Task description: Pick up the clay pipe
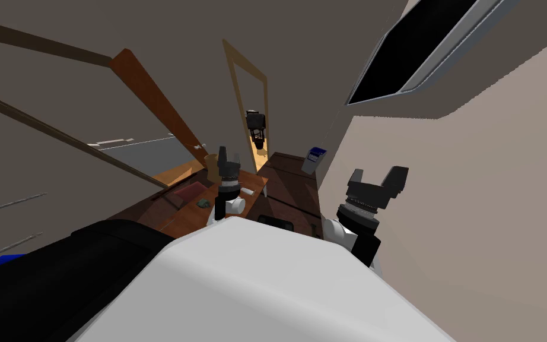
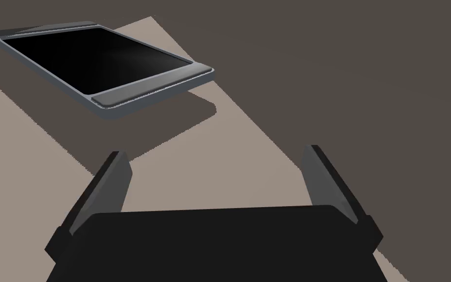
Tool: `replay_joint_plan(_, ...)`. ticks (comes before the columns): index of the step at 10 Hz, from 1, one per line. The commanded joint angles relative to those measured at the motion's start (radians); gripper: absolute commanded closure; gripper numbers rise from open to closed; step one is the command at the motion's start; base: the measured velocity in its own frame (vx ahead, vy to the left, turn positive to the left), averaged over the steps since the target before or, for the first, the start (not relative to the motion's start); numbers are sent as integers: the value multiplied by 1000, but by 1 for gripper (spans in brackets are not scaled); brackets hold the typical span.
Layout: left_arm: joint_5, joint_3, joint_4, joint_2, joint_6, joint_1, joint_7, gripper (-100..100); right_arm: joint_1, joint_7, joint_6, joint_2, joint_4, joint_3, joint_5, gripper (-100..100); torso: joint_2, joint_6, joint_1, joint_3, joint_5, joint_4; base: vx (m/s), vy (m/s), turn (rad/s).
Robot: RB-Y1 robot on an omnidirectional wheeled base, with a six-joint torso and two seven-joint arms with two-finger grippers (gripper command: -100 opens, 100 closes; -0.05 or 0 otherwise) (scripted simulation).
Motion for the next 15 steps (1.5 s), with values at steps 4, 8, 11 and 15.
replay_joint_plan(4, 15, 28, 72, 125, 57, 0, 24, -100, 0, 0, 0, 0, 0, 0, 0, 0, -1, 0, 0, -1, 0, 0, 11, -12, 19)
replay_joint_plan(8, 39, 78, 195, 189, 162, 1, 67, -100, 0, 0, 0, 0, 0, 0, 0, 0, -1, 0, -1, -1, 0, 0, 16, -26, 27)
replay_joint_plan(11, 54, 110, 268, 204, 228, 3, 95, -100, 0, 0, 0, 0, 0, 0, 0, 0, -1, 0, -2, -1, 0, 0, 13, -30, 21)
replay_joint_plan(15, 69, 145, 347, 212, 298, 5, 125, -100, 0, 0, 0, 0, 0, 0, 0, 0, -1, 0, -1, 0, 0, 0, 9, -18, 15)
